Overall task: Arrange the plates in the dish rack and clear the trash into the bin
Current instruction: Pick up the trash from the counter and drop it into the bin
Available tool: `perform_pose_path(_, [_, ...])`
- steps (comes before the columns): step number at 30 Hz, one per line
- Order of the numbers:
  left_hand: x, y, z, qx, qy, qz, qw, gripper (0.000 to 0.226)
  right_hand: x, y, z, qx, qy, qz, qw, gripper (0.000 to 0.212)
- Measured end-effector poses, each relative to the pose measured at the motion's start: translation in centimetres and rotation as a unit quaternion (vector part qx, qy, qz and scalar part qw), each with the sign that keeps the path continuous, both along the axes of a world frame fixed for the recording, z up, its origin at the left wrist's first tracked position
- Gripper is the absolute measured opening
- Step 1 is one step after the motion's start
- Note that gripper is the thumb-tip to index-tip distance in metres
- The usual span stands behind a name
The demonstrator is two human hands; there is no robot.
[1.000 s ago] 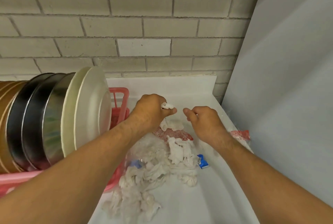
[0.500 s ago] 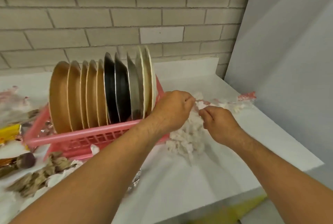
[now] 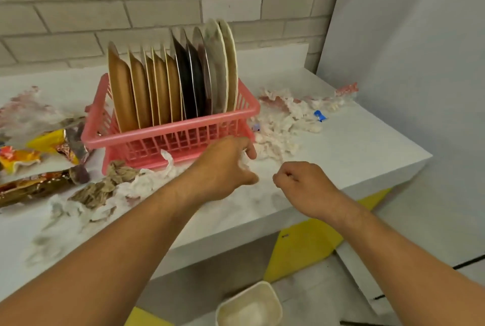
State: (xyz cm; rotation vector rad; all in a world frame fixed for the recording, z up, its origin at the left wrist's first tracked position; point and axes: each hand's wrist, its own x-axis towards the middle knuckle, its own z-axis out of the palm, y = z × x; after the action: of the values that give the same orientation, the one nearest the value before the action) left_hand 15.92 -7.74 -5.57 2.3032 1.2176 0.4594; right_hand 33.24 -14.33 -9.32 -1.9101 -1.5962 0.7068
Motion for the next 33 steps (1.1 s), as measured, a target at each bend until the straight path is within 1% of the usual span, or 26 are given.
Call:
perform_pose_path(2, [-0.3, -1.6, -1.0, 0.021, -0.004, -0.003, 1.000, 0.021, 0.2, -1.6, -0.6, -0.015, 0.025, 0.003, 1.000, 0.026])
perform_pose_path(3, [-0.4, -2.6, -1.4, 0.012, -0.009, -0.009, 1.000, 0.019, 0.3, -2.4, -1.1, -0.012, 0.033, 0.002, 0.999, 0.030])
perform_pose_path(5, [-0.6, -4.7, -2.8, -0.063, -0.025, -0.035, 0.997, 0.018, 0.6, -4.2, -2.9, 0.008, 0.041, -0.004, 0.999, 0.039])
perform_pose_path(7, [-0.3, -7.0, -4.8, -0.131, -0.020, -0.081, 0.988, 0.016, 0.8, -6.2, -5.7, 0.021, 0.039, -0.011, 0.999, 0.045])
perform_pose_path(8, [-0.2, -8.1, -6.2, -0.131, -0.011, -0.103, 0.986, 0.014, 1.0, -7.2, -7.2, 0.018, 0.037, -0.010, 0.999, 0.047])
perform_pose_path(11, [0.1, -10.6, -11.4, -0.081, 0.027, -0.138, 0.987, 0.012, 1.3, -10.1, -11.6, -0.021, 0.018, 0.003, 1.000, 0.047])
perform_pose_path(13, [0.2, -12.0, -15.3, -0.081, 0.080, -0.131, 0.985, 0.017, 1.5, -11.9, -14.5, -0.072, 0.006, 0.010, 0.997, 0.039])
perform_pose_path(16, [0.2, -13.4, -21.4, -0.082, 0.147, -0.084, 0.982, 0.027, 1.8, -14.2, -19.5, -0.151, -0.002, 0.026, 0.988, 0.023])
perform_pose_path(19, [-0.4, -14.5, -28.1, -0.097, 0.161, -0.042, 0.981, 0.034, 1.9, -16.2, -25.1, -0.232, -0.021, 0.050, 0.971, 0.009])
perform_pose_path(22, [-1.2, -15.0, -35.5, -0.120, 0.185, -0.034, 0.975, 0.032, 1.8, -17.2, -31.6, -0.269, -0.036, 0.049, 0.961, 0.008])
perform_pose_path(24, [-1.6, -15.2, -40.4, -0.122, 0.206, -0.039, 0.970, 0.029, 1.5, -17.1, -36.3, -0.289, -0.043, 0.036, 0.956, 0.003])
perform_pose_path(26, [-1.8, -15.3, -44.9, -0.118, 0.231, -0.049, 0.965, 0.025, 1.1, -16.8, -41.2, -0.306, -0.044, 0.023, 0.951, 0.010])
perform_pose_path(28, [-2.2, -15.3, -49.1, -0.131, 0.225, -0.045, 0.964, 0.022, 0.4, -15.9, -45.7, -0.319, -0.042, 0.016, 0.947, 0.016])
perform_pose_path(31, [-2.9, -15.1, -55.0, -0.127, 0.235, -0.049, 0.963, 0.018, -0.9, -13.1, -51.8, -0.330, -0.069, 0.035, 0.941, 0.022])
perform_pose_path(33, [-3.5, -14.9, -58.4, -0.128, 0.216, -0.028, 0.967, 0.018, -1.7, -10.7, -55.4, -0.324, -0.086, 0.052, 0.941, 0.027])
